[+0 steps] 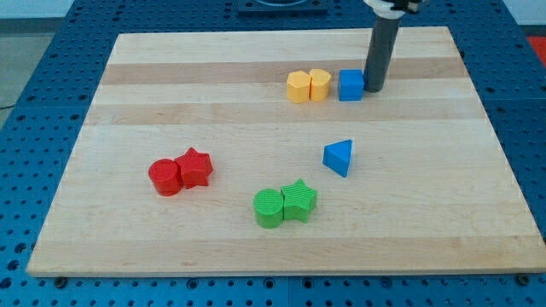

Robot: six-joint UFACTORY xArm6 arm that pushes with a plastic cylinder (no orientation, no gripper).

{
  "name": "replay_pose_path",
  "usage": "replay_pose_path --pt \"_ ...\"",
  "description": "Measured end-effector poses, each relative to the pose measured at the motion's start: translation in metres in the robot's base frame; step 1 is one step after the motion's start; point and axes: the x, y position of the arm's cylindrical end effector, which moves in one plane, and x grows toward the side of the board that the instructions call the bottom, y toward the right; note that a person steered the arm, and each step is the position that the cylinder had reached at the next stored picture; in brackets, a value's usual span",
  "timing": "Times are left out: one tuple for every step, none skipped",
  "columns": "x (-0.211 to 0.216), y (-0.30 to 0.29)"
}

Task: Push the triangle above the green star

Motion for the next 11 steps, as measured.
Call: replay_pose_path --pt "0.001 0.0" --pt "0.037 0.018" --pt "0.109 0.029" --pt "0.136 -0.004" --pt "0.14 -0.044" --pt "0.165 -0.047" --pt "0.174 -0.054" --pt "0.156 -0.079" --pt "0.137 -0.098" --pt "0.121 -0.127" --pt "0.117 -0.124"
